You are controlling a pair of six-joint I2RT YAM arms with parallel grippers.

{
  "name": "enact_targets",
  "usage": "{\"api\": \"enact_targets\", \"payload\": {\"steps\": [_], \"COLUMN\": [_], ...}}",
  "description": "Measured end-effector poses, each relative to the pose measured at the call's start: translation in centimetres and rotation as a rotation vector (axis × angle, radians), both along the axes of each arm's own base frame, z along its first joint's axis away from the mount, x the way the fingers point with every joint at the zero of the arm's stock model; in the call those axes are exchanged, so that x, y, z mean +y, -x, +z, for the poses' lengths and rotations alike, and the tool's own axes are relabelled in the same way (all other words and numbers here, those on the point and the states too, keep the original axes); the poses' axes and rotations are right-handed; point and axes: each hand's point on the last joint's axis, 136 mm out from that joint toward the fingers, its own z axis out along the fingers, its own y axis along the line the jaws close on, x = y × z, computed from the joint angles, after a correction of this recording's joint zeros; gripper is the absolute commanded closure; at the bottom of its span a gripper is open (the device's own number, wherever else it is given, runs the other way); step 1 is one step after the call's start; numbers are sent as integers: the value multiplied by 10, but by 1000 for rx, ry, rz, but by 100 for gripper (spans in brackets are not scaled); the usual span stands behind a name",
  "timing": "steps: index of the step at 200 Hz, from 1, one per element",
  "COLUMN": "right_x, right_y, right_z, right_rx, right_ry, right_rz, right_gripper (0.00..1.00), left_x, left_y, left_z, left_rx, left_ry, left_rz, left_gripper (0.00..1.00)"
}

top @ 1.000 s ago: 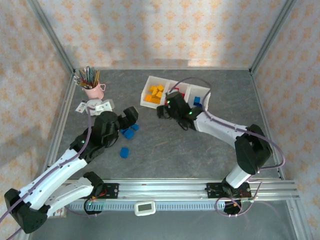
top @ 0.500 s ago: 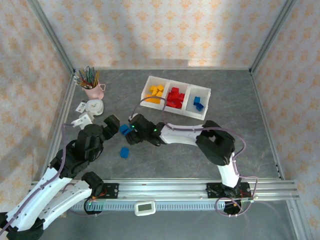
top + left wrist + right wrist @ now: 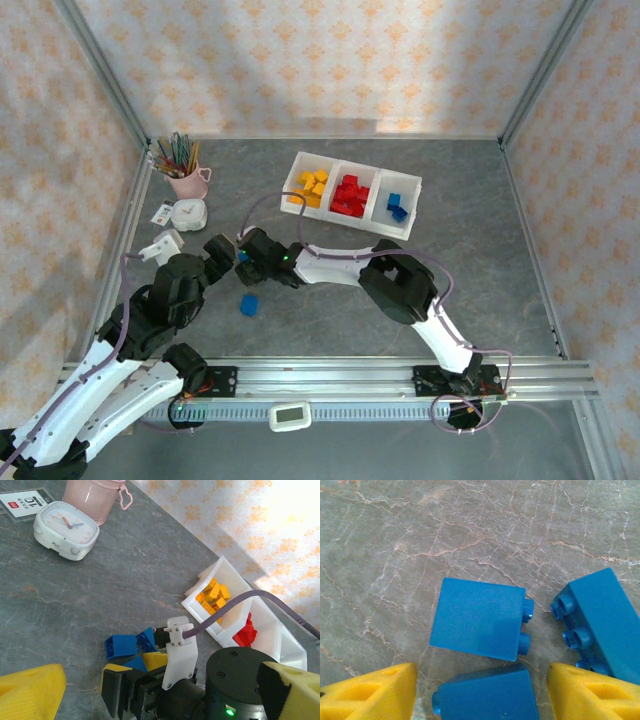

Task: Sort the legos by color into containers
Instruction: Pick up the lego from the middle-left of the table, then place the lego in the container.

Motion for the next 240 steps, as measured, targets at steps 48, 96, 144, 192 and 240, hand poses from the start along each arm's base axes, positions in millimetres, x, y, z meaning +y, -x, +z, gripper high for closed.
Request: {"api": "enact_targets", "payload": {"steps": [48, 96, 144, 192, 240], "right_x": [-2, -13, -63, -158, -295], "right_y": [-3, 3, 19, -30, -112], "right_z": [-12, -11, 28, 96, 111], "right_rx": [-15, -12, 0, -27, -52], "right_ry": [41, 59, 39, -94, -124], "right_rz": [7, 11, -32, -302, -706], "right_gripper": [60, 71, 71, 70, 69], "left_x": [0, -1, -13, -46, -87], "left_y": [0, -1, -9, -33, -61], "left_z": [-6, -7, -8, -8, -16], "left_rx": [12, 18, 25, 34, 47], "left_ry": [-8, -12, -11, -14, -10], "left_rz": [0, -1, -42, -153, -276], "left_gripper": [1, 1, 1, 1, 1]}}
